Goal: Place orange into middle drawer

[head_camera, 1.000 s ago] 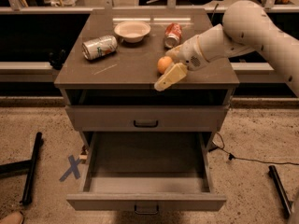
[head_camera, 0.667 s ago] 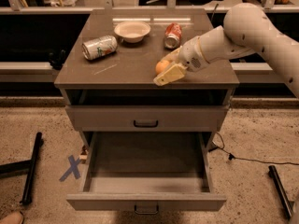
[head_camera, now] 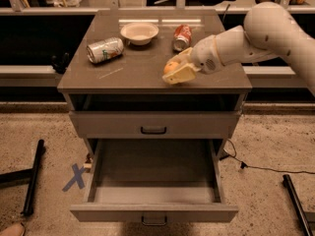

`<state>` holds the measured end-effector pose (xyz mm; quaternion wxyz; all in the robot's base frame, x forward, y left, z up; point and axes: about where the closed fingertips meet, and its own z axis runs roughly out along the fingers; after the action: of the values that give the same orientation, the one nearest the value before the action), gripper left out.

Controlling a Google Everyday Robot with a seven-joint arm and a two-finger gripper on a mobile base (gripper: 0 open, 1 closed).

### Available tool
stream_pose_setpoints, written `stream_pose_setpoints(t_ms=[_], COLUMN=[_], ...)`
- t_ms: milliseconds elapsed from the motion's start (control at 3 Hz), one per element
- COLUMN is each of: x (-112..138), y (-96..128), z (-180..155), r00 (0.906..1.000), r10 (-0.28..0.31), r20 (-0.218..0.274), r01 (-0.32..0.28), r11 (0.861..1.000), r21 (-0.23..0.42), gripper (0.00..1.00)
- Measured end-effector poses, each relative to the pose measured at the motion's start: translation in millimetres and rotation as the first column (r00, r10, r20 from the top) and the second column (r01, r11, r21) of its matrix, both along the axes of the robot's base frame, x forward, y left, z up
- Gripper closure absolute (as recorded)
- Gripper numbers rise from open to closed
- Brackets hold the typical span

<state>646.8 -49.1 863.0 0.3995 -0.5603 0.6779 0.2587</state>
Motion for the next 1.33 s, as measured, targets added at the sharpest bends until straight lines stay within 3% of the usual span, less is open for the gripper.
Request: stream_pose_setpoints(t_ms=[333, 667, 1000, 1333], x=[-25.5, -68.2, -68.3, -74.2], y=[-14.7, -34.1, -33.6, -32.8], z=[30.1, 25.3, 25.0, -8.2], r00=[0.9978, 0.9957, 0.9958, 0.9954], r10=[-0.008, -0.082, -0.081, -0.093], r20=[0.066, 0.043, 0.042, 0.022], r01=[0.006, 0.082, 0.081, 0.092], r11=[1.000, 0.997, 0.997, 0.994], r21=[0.019, 0.004, 0.004, 0.055], gripper=[1.00, 1.00, 1.00, 1.00])
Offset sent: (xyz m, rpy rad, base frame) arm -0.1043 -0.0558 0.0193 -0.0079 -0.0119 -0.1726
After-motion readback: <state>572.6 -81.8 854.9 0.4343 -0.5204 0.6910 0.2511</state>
